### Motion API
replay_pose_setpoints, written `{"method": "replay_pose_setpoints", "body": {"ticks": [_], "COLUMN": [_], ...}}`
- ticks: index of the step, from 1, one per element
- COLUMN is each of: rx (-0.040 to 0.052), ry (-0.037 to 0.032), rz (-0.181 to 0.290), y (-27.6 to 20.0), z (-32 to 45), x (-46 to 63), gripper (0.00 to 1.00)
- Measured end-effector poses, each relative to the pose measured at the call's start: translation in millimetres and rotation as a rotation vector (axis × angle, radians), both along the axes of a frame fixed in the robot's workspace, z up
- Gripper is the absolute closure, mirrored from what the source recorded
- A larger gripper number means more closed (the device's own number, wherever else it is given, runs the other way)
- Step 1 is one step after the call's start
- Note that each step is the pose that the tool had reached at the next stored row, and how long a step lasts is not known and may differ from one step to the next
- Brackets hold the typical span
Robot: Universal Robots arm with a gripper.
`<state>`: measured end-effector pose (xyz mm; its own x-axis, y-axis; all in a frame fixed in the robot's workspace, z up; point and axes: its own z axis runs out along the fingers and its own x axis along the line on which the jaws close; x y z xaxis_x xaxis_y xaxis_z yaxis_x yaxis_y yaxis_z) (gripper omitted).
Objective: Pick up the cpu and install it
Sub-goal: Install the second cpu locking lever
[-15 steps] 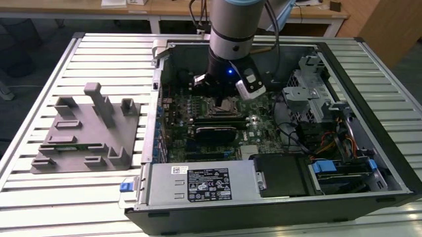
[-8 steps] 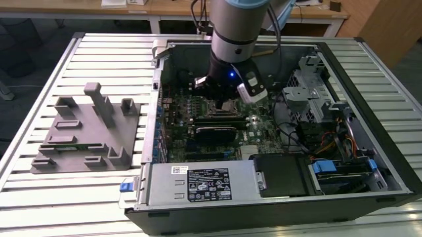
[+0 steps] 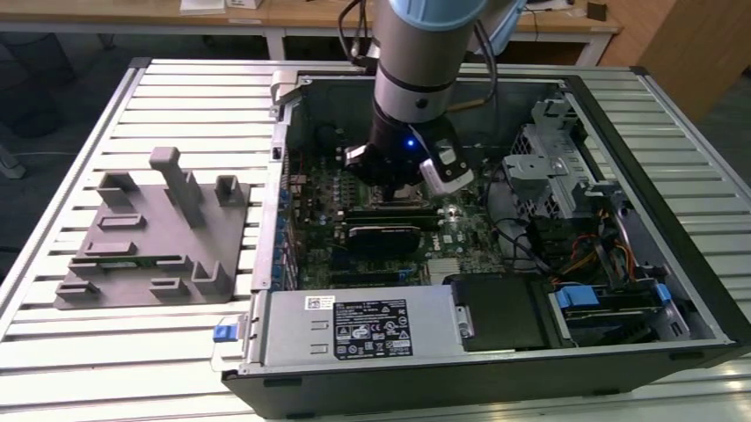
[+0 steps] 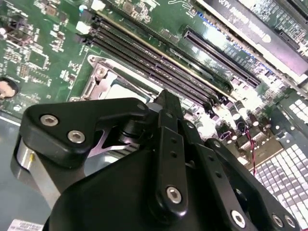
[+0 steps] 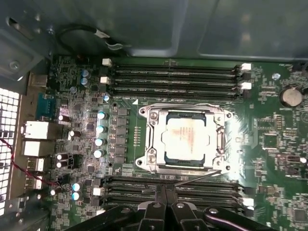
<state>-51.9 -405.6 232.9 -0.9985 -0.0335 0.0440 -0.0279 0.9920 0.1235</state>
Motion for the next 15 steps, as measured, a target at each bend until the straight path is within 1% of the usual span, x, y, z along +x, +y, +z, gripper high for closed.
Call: {"method": "replay_pose_setpoints", "body": {"ticks": [6,9,10,11,15], "rx": [0.0006,0.0045,0.0090,0.0157,0.0473], "ry": [0.0007,0.0008,0.0008,0.0006,0.0006], "rz": [0.000,0.000,0.000,0.000,0.000], "y": [-0.1,-0.3,-0.5,-0.7,-1.9], "z": [-9.1,-11.9,-12.5,-13.0,-14.8], "x": [-8.0,-11.1,-11.2,-11.2,-11.8], "gripper": [0.89,0.89,0.89,0.89,0.89]}}
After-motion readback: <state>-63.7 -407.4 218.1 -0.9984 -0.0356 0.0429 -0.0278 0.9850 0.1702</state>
